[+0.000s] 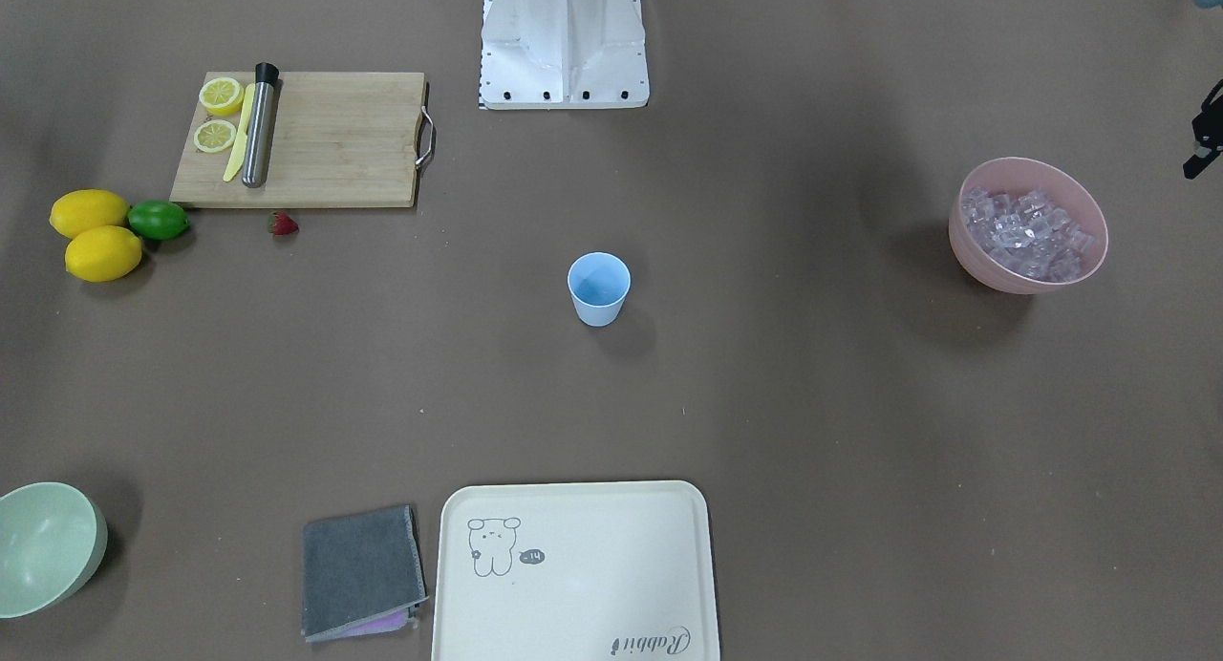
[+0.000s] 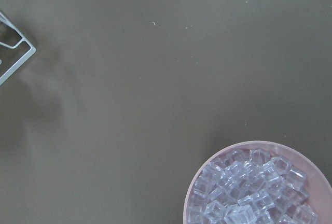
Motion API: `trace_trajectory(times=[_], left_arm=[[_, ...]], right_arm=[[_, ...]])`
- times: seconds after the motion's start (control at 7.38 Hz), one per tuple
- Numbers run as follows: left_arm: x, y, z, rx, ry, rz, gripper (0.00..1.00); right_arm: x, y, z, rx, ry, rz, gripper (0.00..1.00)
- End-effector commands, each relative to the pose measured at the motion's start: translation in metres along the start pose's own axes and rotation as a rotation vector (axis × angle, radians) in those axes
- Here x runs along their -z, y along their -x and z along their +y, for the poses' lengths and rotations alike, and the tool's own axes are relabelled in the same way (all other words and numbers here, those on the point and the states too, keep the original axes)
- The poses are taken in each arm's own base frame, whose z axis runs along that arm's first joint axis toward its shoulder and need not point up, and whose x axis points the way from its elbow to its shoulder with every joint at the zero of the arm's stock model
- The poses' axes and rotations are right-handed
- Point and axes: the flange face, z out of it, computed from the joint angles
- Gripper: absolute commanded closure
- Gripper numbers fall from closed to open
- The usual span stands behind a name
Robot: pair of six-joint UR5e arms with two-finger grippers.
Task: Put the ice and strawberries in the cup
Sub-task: 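Move the left gripper over the pink bowl of ice cubes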
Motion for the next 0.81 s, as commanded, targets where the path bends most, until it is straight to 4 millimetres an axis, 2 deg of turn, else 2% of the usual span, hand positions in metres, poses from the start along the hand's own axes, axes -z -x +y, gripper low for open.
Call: trace_trajectory(times=[0.0,0.27,0.41,0.68], left_arm=[[-0.008,-0.004,0.010,-0.057,-0.022,0.004,0.02],[-0.049,-0.049,-0.002,-0.233,-0.002,0.047,0.08],[-0.071,-0.055,0.004,-0.301,-0.011,0.068,0.09],[-0.099,-0.082,0.008,-0.385,0.014,0.082,0.11]], right_arm=[[0.000,0.000,0.000,0.001,0.000,0.000,0.00],[0.002,0.003,0.000,0.005,-0.004,-0.003,0.00],[0.002,0.003,-0.001,0.006,-0.006,-0.008,0.00],[0.002,0.004,0.000,0.006,-0.007,-0.013,0.00]])
